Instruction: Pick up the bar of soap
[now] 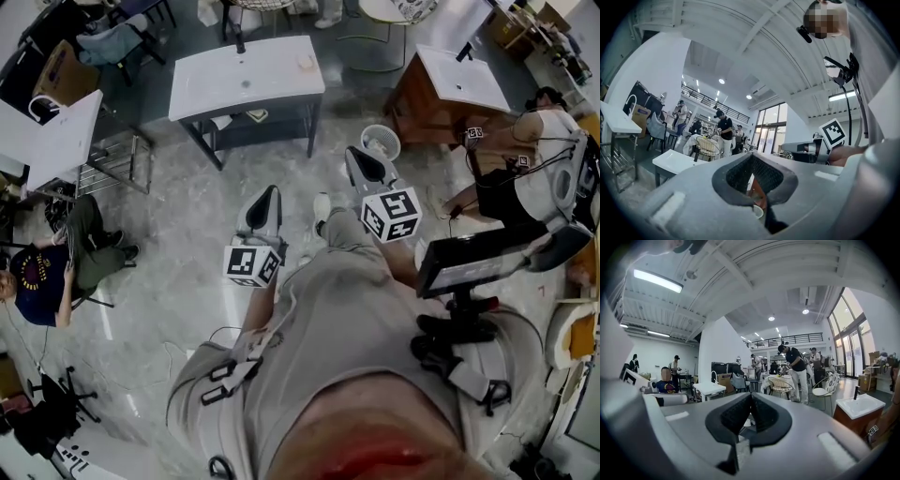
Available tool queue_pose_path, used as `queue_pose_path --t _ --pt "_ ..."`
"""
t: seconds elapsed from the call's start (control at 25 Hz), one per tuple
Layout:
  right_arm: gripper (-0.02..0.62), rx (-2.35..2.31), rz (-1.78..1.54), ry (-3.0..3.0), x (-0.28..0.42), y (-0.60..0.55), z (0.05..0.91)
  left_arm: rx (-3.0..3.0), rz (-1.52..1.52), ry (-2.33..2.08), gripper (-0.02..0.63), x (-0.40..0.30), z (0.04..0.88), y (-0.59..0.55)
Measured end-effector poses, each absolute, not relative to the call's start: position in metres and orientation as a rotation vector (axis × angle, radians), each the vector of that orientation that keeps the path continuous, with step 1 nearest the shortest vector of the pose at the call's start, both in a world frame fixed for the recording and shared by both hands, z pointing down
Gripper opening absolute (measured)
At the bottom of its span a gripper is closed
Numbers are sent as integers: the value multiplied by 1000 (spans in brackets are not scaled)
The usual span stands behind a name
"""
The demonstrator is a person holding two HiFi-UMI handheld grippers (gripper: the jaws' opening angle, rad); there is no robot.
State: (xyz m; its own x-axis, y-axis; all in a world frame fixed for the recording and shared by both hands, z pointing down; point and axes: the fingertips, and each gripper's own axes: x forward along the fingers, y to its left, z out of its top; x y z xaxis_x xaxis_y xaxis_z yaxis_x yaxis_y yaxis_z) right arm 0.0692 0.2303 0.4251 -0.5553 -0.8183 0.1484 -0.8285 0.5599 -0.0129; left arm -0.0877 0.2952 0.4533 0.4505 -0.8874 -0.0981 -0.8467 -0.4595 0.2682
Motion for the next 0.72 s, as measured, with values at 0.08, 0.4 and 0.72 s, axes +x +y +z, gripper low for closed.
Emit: queue_pose_path --t 0.08,0.4,0.72 --pt "3 1406 131 -2677 62 220 426 2502 -315 -1552 -6 -97 457 289" --pt "2 1367 184 -2718 44 158 447 2449 -276 -1638 -6 -121 474 235" --pt "2 1358 261 -2749 31 66 466 2463 -265 -1636 -6 -124 476 150"
